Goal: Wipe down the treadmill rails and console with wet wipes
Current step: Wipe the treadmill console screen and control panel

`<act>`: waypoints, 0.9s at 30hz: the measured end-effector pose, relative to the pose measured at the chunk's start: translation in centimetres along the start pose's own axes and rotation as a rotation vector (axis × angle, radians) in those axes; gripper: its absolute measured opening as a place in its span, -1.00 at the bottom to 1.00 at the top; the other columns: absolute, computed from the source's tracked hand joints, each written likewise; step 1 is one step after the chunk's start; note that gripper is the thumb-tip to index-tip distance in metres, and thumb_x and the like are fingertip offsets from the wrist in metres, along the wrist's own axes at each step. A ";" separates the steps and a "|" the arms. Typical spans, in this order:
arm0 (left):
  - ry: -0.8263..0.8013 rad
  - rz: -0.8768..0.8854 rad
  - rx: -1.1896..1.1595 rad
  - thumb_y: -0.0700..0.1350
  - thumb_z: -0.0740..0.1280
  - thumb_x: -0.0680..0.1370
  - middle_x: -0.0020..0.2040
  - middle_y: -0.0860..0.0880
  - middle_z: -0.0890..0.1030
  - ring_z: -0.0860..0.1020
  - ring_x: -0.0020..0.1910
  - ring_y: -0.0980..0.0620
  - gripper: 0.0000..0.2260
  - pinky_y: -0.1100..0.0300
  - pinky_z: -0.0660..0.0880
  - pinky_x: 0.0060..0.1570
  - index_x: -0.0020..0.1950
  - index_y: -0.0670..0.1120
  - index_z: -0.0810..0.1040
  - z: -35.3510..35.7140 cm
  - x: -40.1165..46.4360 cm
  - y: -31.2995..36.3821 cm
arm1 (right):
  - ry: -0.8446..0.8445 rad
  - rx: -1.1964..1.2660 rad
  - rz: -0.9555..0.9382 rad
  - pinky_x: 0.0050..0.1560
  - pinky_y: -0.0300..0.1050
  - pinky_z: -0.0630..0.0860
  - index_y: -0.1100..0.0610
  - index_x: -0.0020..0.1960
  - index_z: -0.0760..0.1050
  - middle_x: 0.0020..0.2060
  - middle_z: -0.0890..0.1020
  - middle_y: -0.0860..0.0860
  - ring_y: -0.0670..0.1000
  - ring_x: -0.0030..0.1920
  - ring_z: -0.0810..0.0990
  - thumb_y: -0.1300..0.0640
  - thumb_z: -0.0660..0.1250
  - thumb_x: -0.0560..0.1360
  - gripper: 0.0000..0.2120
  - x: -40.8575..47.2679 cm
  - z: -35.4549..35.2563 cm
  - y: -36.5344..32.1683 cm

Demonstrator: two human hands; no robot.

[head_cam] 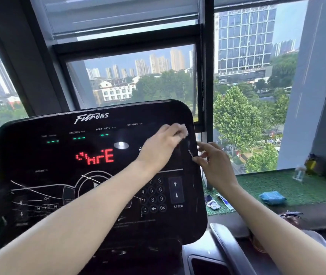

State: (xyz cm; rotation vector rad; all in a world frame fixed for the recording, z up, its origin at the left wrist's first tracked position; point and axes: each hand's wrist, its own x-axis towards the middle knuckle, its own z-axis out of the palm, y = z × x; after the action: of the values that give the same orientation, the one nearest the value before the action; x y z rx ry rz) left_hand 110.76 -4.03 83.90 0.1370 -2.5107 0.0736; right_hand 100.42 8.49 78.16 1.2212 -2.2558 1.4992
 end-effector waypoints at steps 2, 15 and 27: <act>0.097 -0.130 -0.081 -0.14 -0.04 0.56 0.29 0.09 0.40 0.30 0.25 0.13 -0.59 0.16 0.40 0.15 0.34 -0.04 0.42 -1.1 2.2 -0.4 | -0.011 0.004 0.012 -0.23 -0.57 0.29 0.08 0.36 0.43 -0.01 0.44 -0.13 -0.19 -0.14 0.47 0.20 0.36 0.51 -0.58 0.1 -0.1 0.0; 0.057 0.085 0.058 -0.41 0.22 0.49 0.30 0.08 0.34 0.33 0.18 0.00 -0.55 -0.07 0.56 -0.08 0.34 -0.12 0.45 1.0 1.3 0.1 | -0.035 0.031 0.012 -0.21 -0.58 0.31 0.12 0.31 0.48 -0.04 0.51 -0.07 -0.28 -0.21 0.45 0.22 0.37 0.49 -0.61 0.5 -0.3 0.2; -0.032 0.091 0.139 -0.45 0.19 0.44 0.33 0.01 0.40 0.34 0.16 -0.01 -0.48 0.00 0.56 -0.19 0.36 -0.11 0.42 0.8 -1.8 0.3 | -0.046 -0.004 0.062 0.05 -0.20 0.39 0.17 0.28 0.50 0.00 0.59 0.02 -0.04 -0.04 0.54 0.17 0.39 0.48 -0.62 0.6 -0.1 0.3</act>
State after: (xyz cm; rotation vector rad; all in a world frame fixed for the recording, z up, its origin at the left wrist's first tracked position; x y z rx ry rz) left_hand 111.69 -3.66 82.23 0.0813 -2.5423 0.2853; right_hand 99.78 8.31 78.35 1.2071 -2.3456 1.5021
